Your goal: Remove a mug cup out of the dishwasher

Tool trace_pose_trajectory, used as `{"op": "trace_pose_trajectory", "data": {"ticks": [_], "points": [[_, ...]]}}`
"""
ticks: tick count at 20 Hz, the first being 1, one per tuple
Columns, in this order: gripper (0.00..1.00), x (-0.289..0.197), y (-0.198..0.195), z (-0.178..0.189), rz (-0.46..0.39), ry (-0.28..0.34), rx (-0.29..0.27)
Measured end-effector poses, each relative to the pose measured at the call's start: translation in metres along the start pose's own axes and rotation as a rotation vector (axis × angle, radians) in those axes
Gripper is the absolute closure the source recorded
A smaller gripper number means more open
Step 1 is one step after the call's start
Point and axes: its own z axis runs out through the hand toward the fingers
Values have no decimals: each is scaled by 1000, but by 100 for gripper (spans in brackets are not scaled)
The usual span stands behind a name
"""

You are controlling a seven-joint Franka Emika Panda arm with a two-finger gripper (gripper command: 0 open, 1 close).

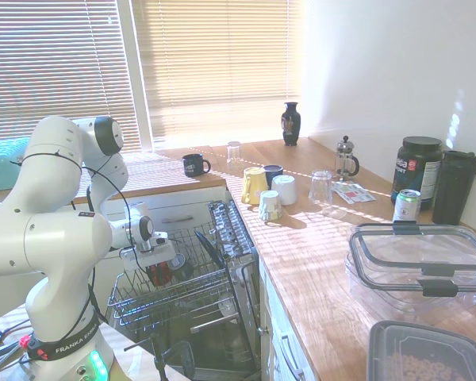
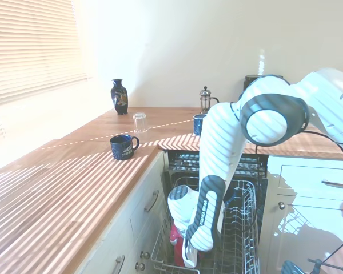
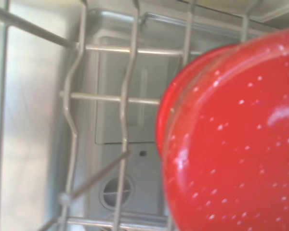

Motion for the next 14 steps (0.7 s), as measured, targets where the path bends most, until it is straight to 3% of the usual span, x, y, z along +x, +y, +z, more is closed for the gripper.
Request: {"op": "trace_pose_trajectory", "data": {"ticks": [4,14], "points": [[100,-2,-5,-10,-2,6,6],[100,-39,8,-109,5,64,27]]}}
